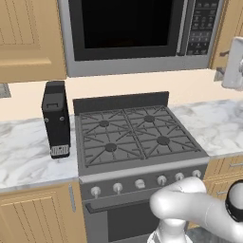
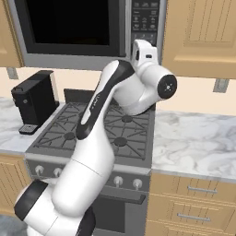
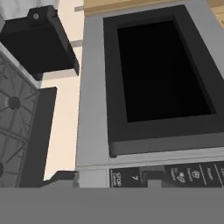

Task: Pick the corn from the sink and place it in the bowl. Then pick the bowl and place it in the microwave. Then close the microwave door and press the start button.

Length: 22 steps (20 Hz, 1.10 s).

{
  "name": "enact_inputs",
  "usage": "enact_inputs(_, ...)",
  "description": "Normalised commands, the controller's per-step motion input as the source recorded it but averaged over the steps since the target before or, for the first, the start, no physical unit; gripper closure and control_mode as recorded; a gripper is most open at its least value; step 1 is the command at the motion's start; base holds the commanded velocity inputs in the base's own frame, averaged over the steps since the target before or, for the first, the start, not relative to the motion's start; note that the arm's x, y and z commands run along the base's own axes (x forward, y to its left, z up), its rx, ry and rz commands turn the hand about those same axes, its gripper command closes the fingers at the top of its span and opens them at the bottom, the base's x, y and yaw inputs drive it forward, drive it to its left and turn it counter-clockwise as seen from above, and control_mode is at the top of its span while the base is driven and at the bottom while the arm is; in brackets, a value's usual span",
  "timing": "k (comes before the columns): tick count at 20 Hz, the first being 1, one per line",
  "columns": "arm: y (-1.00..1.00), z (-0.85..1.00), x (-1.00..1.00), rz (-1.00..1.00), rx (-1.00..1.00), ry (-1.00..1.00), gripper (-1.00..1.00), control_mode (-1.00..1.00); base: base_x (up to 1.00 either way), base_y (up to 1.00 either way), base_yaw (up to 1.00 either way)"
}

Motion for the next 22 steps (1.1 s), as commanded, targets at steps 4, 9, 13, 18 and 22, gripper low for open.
enact_inputs(4, 0.0, 0.0, 0.41, -0.14, -0.04, -0.08, 1.0, -1.0, 0.0, 0.0, 0.0)
enact_inputs(9, 0.0, -0.06, 0.51, -0.14, -0.03, -0.03, 1.0, -1.0, 0.0, 0.0, 0.0)
enact_inputs(13, -0.29, -0.01, 0.39, -0.05, 0.0, -0.01, 1.0, -1.0, 0.0, 0.0, 0.0)
enact_inputs(18, -0.3, -0.01, 0.32, -0.01, 0.0, -0.01, 1.0, -1.0, 0.0, 0.0, 0.0)
enact_inputs(22, -0.05, -0.09, 0.53, -0.01, 0.0, 0.0, 1.0, -1.0, 0.0, 0.0, 0.0)
